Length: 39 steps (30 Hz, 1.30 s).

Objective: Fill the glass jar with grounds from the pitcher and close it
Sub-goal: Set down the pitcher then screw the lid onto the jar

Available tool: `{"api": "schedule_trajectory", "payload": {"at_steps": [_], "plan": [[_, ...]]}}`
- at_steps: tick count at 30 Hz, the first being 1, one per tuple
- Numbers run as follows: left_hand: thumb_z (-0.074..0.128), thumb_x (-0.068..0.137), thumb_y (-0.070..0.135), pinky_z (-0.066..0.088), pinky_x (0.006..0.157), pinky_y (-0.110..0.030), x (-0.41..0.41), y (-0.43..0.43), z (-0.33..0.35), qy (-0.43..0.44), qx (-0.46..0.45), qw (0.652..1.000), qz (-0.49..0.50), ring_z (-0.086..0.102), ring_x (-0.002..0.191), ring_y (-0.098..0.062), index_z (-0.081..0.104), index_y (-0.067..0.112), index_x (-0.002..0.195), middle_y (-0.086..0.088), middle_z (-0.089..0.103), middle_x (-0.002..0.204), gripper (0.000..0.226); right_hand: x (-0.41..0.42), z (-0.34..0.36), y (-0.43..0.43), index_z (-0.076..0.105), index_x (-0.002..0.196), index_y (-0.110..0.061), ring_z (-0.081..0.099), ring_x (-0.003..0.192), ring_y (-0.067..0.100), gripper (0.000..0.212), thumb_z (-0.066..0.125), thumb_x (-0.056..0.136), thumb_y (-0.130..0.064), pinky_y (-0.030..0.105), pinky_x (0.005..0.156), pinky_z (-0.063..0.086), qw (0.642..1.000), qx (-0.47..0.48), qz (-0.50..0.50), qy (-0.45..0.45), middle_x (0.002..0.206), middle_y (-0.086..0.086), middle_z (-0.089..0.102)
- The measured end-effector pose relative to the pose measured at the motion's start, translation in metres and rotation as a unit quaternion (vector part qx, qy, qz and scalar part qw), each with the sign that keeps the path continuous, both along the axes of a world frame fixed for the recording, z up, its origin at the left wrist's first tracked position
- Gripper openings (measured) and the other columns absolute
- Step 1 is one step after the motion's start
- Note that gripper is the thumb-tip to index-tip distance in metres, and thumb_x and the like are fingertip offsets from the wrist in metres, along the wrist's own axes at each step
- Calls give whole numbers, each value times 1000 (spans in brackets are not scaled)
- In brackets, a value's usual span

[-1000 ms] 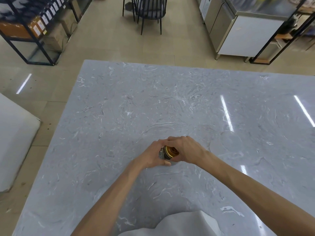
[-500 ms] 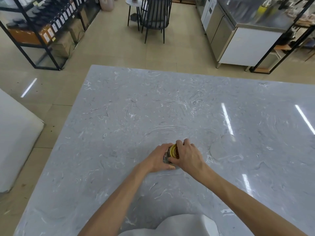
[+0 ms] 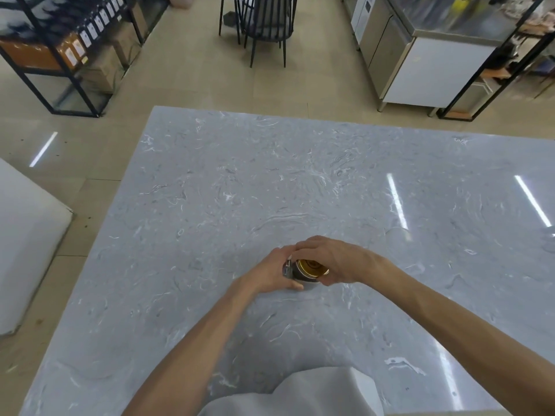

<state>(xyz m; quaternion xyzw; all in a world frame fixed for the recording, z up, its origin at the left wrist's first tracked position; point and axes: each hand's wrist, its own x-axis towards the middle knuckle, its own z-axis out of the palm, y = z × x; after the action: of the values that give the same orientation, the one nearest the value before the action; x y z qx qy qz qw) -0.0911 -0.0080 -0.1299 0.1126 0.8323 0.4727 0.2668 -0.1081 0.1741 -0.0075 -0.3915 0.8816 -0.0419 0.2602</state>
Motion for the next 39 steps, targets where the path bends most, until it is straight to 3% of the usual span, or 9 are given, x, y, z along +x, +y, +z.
{"api": "schedule_trajectory", "payload": {"at_steps": [4, 10, 15, 20, 27, 30, 34, 36, 39], "plan": [[93, 69, 32, 41, 114, -47, -1, 0, 1, 9, -3, 1000, -7, 50, 135, -21, 45, 26, 147, -1, 52, 147, 92, -2, -3, -3, 42, 142, -31, 51, 121, 23, 75, 79, 78, -20, 37, 96, 49, 1000, -1, -12, 8, 134, -2, 55], [92, 71, 36, 41, 115, -43, -1, 1, -1, 20, -15, 1000, -9, 49, 135, -21, 42, 32, 146, 1, 49, 149, 89, -3, 0, -11, 40, 144, -32, 55, 120, 23, 74, 77, 80, -25, 40, 95, 50, 998, 52, -6, 25, 136, -4, 54], [92, 70, 32, 45, 112, -42, -1, 2, -4, 15, -4, 1000, -1, 54, 130, -20, 46, 30, 142, 1, 54, 143, 86, 0, 0, -19, 41, 144, -28, 61, 108, 25, 70, 75, 82, -26, 39, 87, 52, 994, 86, 8, 64, 129, -3, 56], [92, 70, 37, 43, 113, -41, -1, 1, -9, 14, -12, 1000, -3, 49, 131, -16, 40, 34, 144, 3, 48, 145, 90, 7, -6, -13, 40, 145, -26, 61, 104, 24, 68, 72, 85, -23, 37, 86, 51, 996, 42, -40, 65, 126, 0, 57], [91, 69, 36, 40, 98, -16, -2, -3, -14, 25, -11, 1000, -9, 49, 117, -8, 42, 33, 141, 13, 47, 127, 87, 6, -6, -24, 42, 145, -25, 64, 100, 26, 65, 70, 86, -26, 34, 84, 52, 993, 78, -42, 74, 124, 2, 59], [91, 70, 33, 46, 104, -25, 0, 0, -16, 16, -1, 1000, -1, 54, 122, -12, 43, 37, 140, 11, 54, 134, 85, 2, -3, -20, 46, 142, -27, 63, 99, 26, 61, 71, 86, -25, 36, 85, 52, 995, 82, -30, 55, 124, -1, 59], [93, 69, 34, 39, 87, -5, 2, 1, -11, -6, 6, 1000, 1, 54, 116, -2, 37, 55, 134, 33, 50, 121, 89, 0, -3, -16, 49, 139, -29, 61, 106, 24, 59, 73, 85, -27, 39, 89, 51, 996, 90, 14, 22, 133, -6, 56], [92, 69, 34, 41, 88, -7, 3, 1, -10, -3, 10, 1000, 0, 54, 116, -2, 38, 52, 136, 30, 52, 122, 88, 0, -5, -15, 49, 139, -29, 61, 107, 23, 60, 73, 84, -26, 39, 89, 51, 997, 73, 7, 22, 133, -5, 56], [91, 69, 34, 50, 101, -28, 5, 4, -8, 20, 22, 1000, 5, 59, 119, -10, 46, 35, 138, 13, 60, 130, 82, 6, -9, -13, 49, 139, -25, 62, 102, 23, 61, 74, 83, -24, 35, 84, 50, 997, 51, -50, 27, 123, -2, 59]]}}
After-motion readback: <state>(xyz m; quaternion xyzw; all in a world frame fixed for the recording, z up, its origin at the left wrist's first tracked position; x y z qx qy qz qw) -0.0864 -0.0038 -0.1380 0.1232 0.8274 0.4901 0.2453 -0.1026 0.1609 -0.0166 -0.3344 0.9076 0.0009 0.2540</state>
